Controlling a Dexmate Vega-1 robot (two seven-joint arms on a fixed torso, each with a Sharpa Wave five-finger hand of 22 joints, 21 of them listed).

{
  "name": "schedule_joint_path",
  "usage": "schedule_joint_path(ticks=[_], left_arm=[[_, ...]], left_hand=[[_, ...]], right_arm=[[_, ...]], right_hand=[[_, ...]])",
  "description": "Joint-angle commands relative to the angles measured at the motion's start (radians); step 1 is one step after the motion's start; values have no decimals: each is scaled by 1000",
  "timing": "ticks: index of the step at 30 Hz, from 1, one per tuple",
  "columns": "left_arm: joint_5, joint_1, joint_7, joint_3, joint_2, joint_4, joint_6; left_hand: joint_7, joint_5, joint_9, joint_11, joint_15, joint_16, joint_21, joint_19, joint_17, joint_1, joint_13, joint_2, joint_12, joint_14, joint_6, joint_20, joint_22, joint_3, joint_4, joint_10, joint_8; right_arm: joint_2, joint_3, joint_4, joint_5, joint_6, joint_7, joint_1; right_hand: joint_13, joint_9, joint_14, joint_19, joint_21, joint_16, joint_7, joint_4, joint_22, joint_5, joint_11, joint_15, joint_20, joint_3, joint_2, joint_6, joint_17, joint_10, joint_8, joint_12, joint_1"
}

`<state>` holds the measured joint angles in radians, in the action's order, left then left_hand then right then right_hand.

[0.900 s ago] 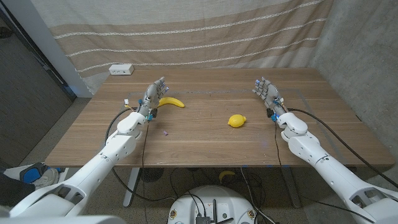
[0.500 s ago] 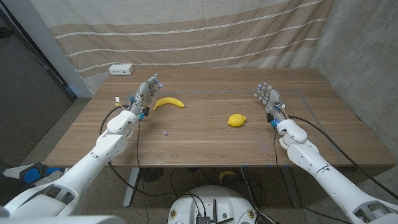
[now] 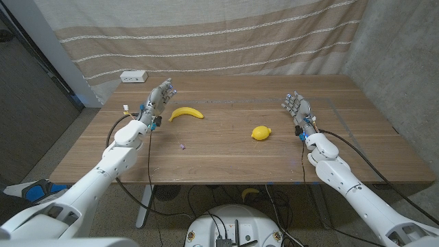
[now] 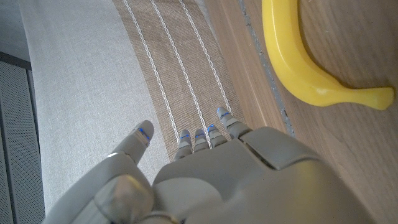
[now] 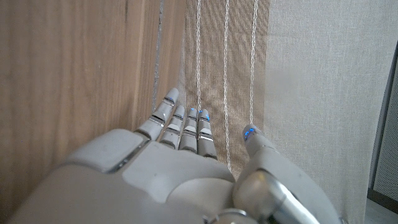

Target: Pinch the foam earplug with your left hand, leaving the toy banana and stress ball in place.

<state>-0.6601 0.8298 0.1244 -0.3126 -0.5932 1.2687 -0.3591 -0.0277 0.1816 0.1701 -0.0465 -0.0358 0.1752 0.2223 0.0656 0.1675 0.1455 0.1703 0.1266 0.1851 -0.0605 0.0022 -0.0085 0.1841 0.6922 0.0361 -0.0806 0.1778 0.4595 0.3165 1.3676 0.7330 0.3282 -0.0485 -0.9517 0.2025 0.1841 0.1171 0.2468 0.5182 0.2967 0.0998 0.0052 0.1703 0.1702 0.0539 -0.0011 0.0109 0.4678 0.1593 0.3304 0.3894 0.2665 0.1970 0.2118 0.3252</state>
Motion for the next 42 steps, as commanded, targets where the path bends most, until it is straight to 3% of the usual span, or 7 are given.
schedule_joint_path(ticks=[1,6,10,16,30,42], left_arm=[[59,-19,-34,-12,-12,-6,-17],[124,-16,-86,-19,-33,18,-26],[174,-5,-121,-23,-58,49,-27],[220,22,-165,-15,-90,99,-23],[339,74,-242,6,-167,207,-8],[419,93,-274,18,-203,252,-9]], left_hand=[[-34,-3,2,-1,-2,6,2,13,-1,4,5,-6,7,12,4,15,1,-16,-29,7,4],[-44,-4,2,9,31,14,4,27,1,1,6,-28,15,51,36,37,1,-32,-60,32,12],[-36,-4,4,18,43,22,10,48,2,2,7,-27,25,100,65,52,3,-35,-82,69,17],[-32,-4,5,24,41,28,14,61,3,1,7,-23,30,141,82,58,4,-34,-96,99,17],[-31,-5,5,25,41,27,20,83,5,-2,8,-19,34,174,112,68,6,-31,-111,132,20],[-33,-5,5,25,38,25,20,87,5,-3,9,-17,33,182,123,69,6,-29,-119,140,20]], right_arm=[[-4,-2,1,-1,-4,-16,-3],[0,-5,17,0,-11,-25,-13],[4,-5,28,0,-14,-30,-22],[8,-7,42,2,-14,-32,-34],[17,-6,72,-4,-17,-44,-54],[10,-1,66,-11,-13,-49,-50]], right_hand=[[3,2,16,13,-6,8,7,-4,2,7,4,10,9,0,2,8,-2,14,2,6,-4],[3,2,27,15,-8,11,10,-10,2,8,10,21,19,-1,-1,10,-4,21,2,8,-4],[3,2,34,18,-10,12,12,-17,3,10,14,26,24,-1,-2,15,-7,26,3,9,-2],[3,2,42,24,-11,13,13,-26,3,12,18,28,31,0,-4,20,-10,35,4,11,3],[3,2,51,33,-16,12,17,-49,3,18,24,31,35,6,-3,33,-18,48,7,12,17],[3,2,55,33,-21,10,18,-65,4,23,30,31,36,11,-1,46,-22,61,10,15,28]])
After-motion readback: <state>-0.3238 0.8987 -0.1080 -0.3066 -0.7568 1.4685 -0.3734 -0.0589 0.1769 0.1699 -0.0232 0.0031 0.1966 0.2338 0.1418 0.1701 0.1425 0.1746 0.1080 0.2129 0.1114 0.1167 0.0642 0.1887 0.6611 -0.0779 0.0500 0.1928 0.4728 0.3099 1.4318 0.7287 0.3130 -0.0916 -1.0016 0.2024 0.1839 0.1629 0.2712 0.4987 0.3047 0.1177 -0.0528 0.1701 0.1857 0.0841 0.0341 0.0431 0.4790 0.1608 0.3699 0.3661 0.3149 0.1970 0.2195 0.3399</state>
